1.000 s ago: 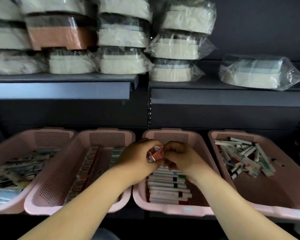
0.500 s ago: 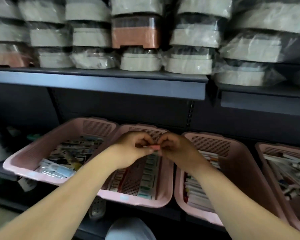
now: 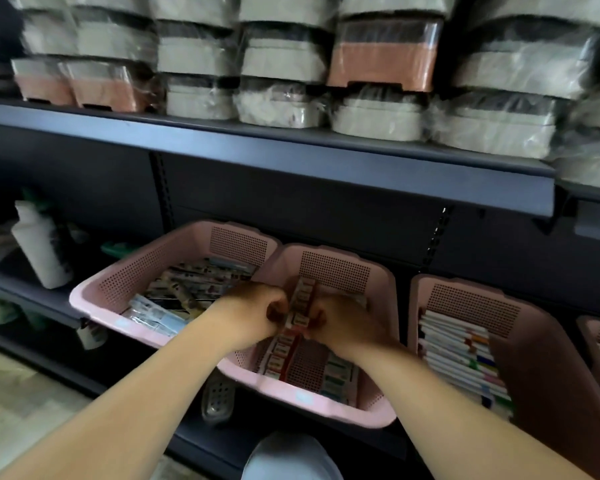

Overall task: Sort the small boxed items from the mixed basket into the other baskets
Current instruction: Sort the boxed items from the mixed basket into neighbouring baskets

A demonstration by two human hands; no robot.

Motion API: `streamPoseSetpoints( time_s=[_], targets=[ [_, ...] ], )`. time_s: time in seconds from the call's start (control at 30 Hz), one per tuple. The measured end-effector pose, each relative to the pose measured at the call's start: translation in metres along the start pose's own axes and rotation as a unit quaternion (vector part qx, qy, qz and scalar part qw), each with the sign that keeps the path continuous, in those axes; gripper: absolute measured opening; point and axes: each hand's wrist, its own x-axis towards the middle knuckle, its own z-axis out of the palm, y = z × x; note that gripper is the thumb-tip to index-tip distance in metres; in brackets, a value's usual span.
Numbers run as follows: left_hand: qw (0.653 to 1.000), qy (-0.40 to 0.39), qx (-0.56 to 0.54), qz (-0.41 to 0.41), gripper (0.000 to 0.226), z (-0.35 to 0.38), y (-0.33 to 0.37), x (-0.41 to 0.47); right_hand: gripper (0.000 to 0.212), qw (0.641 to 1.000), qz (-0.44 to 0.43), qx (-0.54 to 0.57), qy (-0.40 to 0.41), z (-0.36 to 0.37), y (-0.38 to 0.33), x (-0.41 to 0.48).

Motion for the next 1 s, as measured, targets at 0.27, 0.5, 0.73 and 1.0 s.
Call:
streamPoseSetpoints(
  time_s=[0.27,0.5,0.73,1.0],
  targets=[
    [0.995,0.022,0.090,0.033,0.010,0.006,-0.019,0.003,0.030,0.997,0.043,-0.043,-0.043,0.036,-0.008,0.023],
    [0.996,0.013,0.071,0.044,0.009,0.010,-0.030,0.008,0.053,0.997,0.066,-0.007,-0.029,0.058,-0.010,0.030],
    [0.993,-0.001,0.099,0.059,0.012,0.014,-0.034,0.012,0.042,0.995,0.086,-0.031,-0.027,0.062,-0.008,0.032],
    [0.934,-0.073,0.343,0.064,0.025,0.027,-0.014,0.022,0.037,0.997,0.078,-0.006,-0.030,0.061,-0.007,0.032]
  ],
)
